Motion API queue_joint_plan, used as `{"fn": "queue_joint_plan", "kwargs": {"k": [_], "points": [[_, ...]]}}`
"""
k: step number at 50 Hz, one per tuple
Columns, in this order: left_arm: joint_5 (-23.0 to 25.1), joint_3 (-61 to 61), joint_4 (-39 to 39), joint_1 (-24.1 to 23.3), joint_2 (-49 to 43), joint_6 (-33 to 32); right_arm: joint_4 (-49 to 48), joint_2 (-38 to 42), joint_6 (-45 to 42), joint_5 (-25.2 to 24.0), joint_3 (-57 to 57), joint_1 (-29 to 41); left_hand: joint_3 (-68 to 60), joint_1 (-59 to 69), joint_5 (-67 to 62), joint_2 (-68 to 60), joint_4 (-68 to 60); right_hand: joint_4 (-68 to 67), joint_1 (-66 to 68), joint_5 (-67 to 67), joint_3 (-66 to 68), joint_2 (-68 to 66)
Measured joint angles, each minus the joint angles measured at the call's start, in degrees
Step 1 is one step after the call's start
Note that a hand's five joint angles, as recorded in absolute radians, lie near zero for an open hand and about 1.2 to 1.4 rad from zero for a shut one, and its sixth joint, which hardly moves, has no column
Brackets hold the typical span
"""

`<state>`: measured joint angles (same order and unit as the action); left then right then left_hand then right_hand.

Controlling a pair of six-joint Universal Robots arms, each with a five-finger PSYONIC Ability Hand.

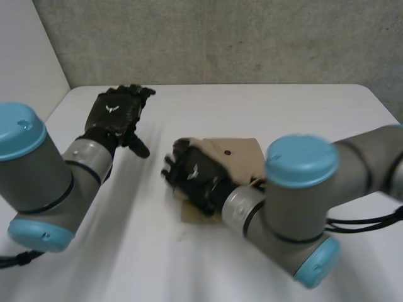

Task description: Fold the shorts.

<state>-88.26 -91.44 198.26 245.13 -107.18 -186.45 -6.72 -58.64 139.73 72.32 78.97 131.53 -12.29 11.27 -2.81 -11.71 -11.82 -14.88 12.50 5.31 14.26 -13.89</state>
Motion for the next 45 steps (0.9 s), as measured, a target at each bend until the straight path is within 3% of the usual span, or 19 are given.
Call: {"fn": "queue_joint_plan", "kwargs": {"k": [3, 4, 7, 14, 22, 30, 36, 45], "points": [[0.0, 1.3, 0.2, -0.1, -0.8, 0.0, -0.5, -1.4, 3.2, 0.2, 0.2, -1.1, 0.0, 0.0, 0.0, 0.0, 0.0, 1.4, -0.7, -1.3, -2.0, 1.3], [-0.1, 5.0, 0.3, -0.6, -3.1, 0.0, -1.5, -5.0, 12.3, 0.7, 0.1, -4.6, 0.0, 0.0, 0.0, 0.0, 0.0, 1.4, -0.7, -1.3, -2.0, 1.3], [-0.1, 8.9, 0.0, -1.7, -5.8, 0.1, -1.9, -8.0, 23.1, 1.2, -0.5, -8.6, 0.0, 0.0, 0.0, 0.0, 0.0, 1.4, -0.7, -1.3, -2.0, 1.3], [-0.1, 18.8, -3.0, -7.2, -14.6, 0.7, 1.9, -6.2, 36.8, 2.8, -4.4, -13.6, 0.0, 0.0, 0.0, 0.0, 0.0, 1.4, -0.7, -1.3, -2.0, 1.3], [-1.0, 25.2, -11.5, -11.8, -23.6, 4.1, 12.3, 5.7, 35.3, 5.8, -12.0, -13.8, -0.1, 0.2, -0.1, -0.1, -0.2, 1.4, -0.7, -1.3, -2.0, 1.3], [-9.1, 26.2, -17.6, -12.6, -28.9, 3.4, 15.3, 13.1, 27.7, 10.0, -14.3, -13.7, -0.1, 0.2, -0.1, -0.1, -0.2, 1.4, -2.1, -1.3, -2.0, 1.3], [-11.5, 26.0, -18.2, -12.8, -30.1, -2.3, 15.1, 13.2, 22.3, 12.4, -13.5, -13.8, 0.0, 0.2, 0.0, -0.1, -0.2, 1.4, -3.5, -1.3, -2.0, 1.3], [-8.5, 25.1, -18.1, -14.5, -24.7, -6.7, 14.1, 5.0, 22.2, 12.5, -11.3, -13.6, 0.0, 0.0, 0.0, 0.0, 0.0, 1.4, -3.5, -1.4, -2.0, 1.3]]}}
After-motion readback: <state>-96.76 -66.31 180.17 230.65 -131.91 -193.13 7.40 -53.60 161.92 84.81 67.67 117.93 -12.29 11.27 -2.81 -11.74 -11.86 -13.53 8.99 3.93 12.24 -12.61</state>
